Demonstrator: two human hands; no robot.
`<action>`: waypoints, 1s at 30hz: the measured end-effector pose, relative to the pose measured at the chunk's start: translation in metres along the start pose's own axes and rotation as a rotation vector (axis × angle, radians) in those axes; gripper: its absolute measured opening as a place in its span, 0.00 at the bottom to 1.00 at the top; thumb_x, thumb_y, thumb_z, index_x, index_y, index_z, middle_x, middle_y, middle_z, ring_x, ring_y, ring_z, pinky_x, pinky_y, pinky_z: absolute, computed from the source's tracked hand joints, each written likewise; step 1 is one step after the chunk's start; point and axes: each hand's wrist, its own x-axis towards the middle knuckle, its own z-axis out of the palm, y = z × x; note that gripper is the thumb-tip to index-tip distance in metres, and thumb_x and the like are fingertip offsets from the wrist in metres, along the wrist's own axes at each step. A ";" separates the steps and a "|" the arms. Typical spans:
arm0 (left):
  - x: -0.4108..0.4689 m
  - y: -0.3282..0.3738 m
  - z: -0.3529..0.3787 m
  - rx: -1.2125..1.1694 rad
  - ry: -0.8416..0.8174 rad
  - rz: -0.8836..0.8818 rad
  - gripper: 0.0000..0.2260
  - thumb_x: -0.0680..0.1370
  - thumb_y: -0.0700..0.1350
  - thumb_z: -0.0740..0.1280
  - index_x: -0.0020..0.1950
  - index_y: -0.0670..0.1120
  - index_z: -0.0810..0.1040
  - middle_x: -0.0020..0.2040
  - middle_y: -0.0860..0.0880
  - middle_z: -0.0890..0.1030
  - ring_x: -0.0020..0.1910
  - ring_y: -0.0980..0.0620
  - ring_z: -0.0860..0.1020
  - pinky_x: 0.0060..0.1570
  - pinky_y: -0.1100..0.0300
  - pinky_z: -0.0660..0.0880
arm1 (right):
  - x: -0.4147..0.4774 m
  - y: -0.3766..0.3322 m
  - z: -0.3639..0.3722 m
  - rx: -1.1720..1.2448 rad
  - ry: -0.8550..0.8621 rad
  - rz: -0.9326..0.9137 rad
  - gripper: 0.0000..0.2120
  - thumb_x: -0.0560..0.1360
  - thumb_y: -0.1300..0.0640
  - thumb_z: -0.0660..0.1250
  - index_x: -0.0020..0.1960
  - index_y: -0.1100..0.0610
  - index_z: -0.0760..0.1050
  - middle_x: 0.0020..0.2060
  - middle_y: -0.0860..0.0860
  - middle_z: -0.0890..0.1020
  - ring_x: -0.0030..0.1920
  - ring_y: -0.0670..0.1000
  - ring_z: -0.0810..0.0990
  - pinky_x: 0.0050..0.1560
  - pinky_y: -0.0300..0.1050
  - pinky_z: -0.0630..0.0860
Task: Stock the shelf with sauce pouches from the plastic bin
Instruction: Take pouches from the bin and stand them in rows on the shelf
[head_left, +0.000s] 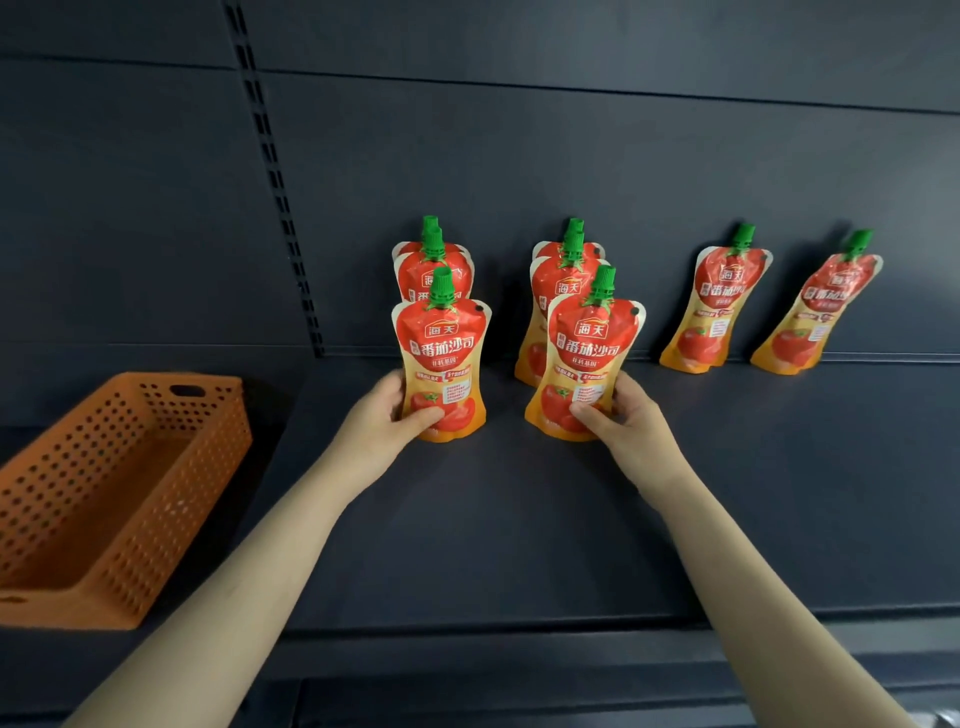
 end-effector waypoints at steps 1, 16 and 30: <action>0.001 0.000 -0.001 0.017 0.013 0.004 0.20 0.76 0.46 0.71 0.67 0.55 0.72 0.58 0.60 0.81 0.57 0.63 0.79 0.57 0.63 0.75 | 0.002 0.001 0.000 -0.020 0.003 -0.004 0.21 0.75 0.55 0.70 0.67 0.51 0.71 0.58 0.44 0.81 0.58 0.43 0.80 0.59 0.42 0.77; 0.031 -0.004 0.004 0.016 0.245 0.024 0.19 0.75 0.45 0.73 0.62 0.54 0.71 0.56 0.58 0.80 0.55 0.60 0.78 0.52 0.63 0.75 | 0.028 0.007 0.013 -0.122 0.149 -0.093 0.20 0.75 0.57 0.71 0.63 0.48 0.69 0.53 0.38 0.79 0.54 0.37 0.77 0.49 0.27 0.73; 0.044 -0.005 0.005 0.089 0.288 0.051 0.17 0.75 0.46 0.73 0.61 0.53 0.72 0.53 0.61 0.77 0.53 0.63 0.77 0.45 0.71 0.71 | 0.041 0.013 0.022 -0.224 0.210 -0.116 0.23 0.76 0.56 0.70 0.67 0.50 0.66 0.59 0.45 0.78 0.56 0.42 0.76 0.50 0.27 0.71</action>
